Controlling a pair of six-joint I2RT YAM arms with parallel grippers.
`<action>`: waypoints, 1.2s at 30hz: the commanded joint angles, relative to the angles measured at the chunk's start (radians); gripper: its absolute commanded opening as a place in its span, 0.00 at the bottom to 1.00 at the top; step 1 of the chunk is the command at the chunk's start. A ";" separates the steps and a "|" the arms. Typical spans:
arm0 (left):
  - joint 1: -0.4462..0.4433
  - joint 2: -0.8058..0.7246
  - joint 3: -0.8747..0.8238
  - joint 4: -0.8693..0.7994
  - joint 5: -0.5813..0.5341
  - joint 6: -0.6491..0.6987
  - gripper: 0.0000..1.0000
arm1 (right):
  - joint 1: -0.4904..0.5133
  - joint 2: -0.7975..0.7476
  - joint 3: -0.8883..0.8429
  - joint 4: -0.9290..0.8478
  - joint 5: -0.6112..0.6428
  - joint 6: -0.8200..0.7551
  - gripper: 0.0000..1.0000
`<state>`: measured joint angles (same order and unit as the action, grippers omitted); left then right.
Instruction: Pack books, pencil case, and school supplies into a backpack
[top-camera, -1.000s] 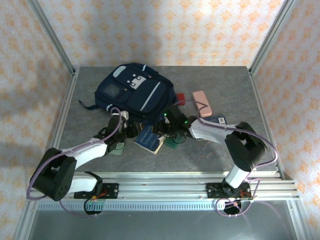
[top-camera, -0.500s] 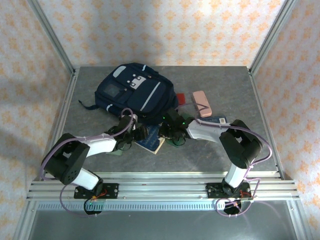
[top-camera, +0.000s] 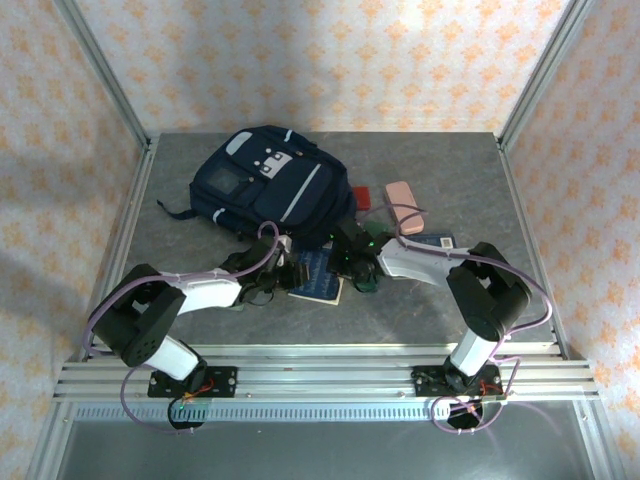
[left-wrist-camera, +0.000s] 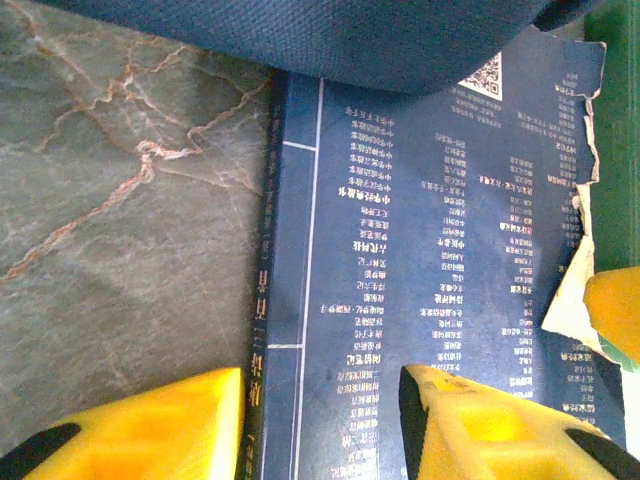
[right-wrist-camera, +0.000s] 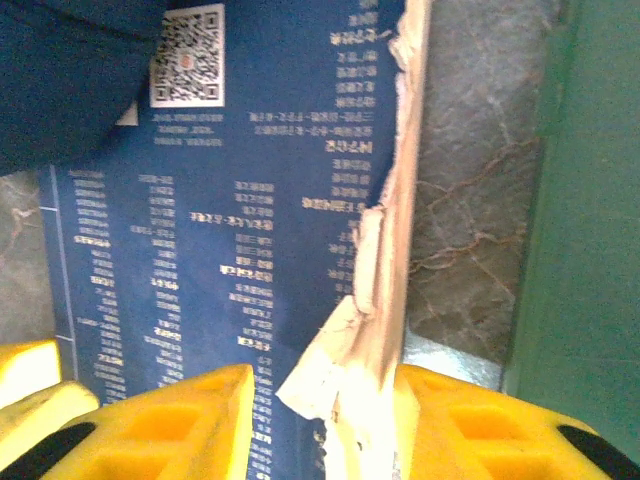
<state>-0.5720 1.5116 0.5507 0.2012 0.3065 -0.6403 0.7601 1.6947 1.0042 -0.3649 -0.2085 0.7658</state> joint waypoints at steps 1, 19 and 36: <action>-0.005 -0.027 -0.021 0.031 -0.033 -0.031 0.48 | -0.007 0.056 0.011 -0.129 0.047 -0.011 0.40; -0.057 0.051 -0.004 0.215 0.101 -0.073 0.41 | 0.005 0.130 0.052 -0.192 0.043 -0.047 0.04; -0.058 -0.011 -0.142 0.604 0.225 -0.251 0.37 | 0.009 0.086 -0.025 -0.109 -0.012 -0.022 0.03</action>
<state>-0.6056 1.5135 0.3824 0.6502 0.4263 -0.8642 0.7490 1.7458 1.0355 -0.4629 -0.1341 0.7296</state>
